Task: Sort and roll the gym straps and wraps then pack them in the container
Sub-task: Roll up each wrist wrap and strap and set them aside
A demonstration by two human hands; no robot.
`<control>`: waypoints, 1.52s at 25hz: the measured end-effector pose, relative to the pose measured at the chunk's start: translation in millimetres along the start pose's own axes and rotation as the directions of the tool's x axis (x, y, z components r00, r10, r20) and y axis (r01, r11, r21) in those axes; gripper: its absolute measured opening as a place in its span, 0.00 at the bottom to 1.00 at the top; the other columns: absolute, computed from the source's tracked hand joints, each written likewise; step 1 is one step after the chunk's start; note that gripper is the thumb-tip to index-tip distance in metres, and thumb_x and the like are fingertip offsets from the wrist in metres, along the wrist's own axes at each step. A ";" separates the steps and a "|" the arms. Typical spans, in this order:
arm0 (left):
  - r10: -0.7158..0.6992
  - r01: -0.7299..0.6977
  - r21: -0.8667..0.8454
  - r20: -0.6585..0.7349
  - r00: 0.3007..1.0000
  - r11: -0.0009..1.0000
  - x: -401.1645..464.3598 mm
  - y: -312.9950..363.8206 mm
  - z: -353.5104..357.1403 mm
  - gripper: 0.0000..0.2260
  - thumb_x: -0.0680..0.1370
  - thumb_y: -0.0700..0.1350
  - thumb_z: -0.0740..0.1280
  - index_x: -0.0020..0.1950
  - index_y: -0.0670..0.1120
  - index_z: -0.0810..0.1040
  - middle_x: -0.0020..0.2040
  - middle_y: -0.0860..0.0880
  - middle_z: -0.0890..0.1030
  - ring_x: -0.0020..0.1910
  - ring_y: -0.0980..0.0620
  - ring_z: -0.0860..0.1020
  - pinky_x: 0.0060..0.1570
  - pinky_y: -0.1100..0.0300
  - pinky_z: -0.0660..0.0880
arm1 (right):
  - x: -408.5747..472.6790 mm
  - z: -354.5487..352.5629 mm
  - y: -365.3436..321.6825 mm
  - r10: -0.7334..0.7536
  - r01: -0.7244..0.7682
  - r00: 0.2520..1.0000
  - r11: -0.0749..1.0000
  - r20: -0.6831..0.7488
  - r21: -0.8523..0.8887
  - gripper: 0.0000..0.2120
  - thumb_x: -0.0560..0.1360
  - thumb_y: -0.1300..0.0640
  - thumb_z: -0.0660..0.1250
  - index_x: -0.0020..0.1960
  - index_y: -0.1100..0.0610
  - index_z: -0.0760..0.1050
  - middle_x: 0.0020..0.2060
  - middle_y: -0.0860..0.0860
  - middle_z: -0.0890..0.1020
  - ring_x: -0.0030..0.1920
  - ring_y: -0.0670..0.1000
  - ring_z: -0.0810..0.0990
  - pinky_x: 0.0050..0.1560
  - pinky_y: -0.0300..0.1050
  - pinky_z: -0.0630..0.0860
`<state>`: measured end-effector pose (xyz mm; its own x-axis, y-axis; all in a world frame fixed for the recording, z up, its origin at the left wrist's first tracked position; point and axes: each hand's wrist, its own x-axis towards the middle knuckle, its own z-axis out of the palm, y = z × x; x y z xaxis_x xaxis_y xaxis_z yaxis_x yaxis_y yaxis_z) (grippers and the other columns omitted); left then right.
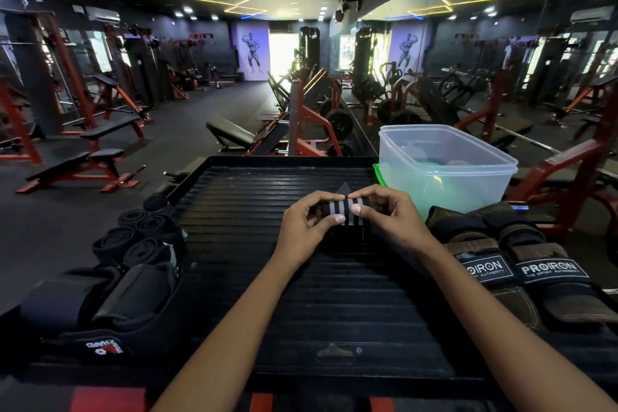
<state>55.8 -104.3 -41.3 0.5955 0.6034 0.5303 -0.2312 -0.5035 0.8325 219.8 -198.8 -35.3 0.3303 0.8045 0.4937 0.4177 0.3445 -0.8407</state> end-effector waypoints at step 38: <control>-0.010 0.009 0.064 0.021 1.000 0.998 1.4 -4.4 -3.4 0.15 0.70 0.39 0.76 0.55 0.50 0.81 0.52 0.54 0.83 0.54 0.58 0.80 0.55 0.65 0.75 | -2.7 2.2 -9.0 0.019 -0.023 0.999 0.997 0.045 0.073 0.15 0.67 0.57 0.78 0.52 0.58 0.81 0.50 0.56 0.84 0.51 0.62 0.82 0.56 0.65 0.75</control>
<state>55.0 -99.2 -43.6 0.6140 0.5953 0.5183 -0.1762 -0.5366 0.8252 213.3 -203.0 -29.5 0.3000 0.8319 0.4669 0.3472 0.3606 -0.8657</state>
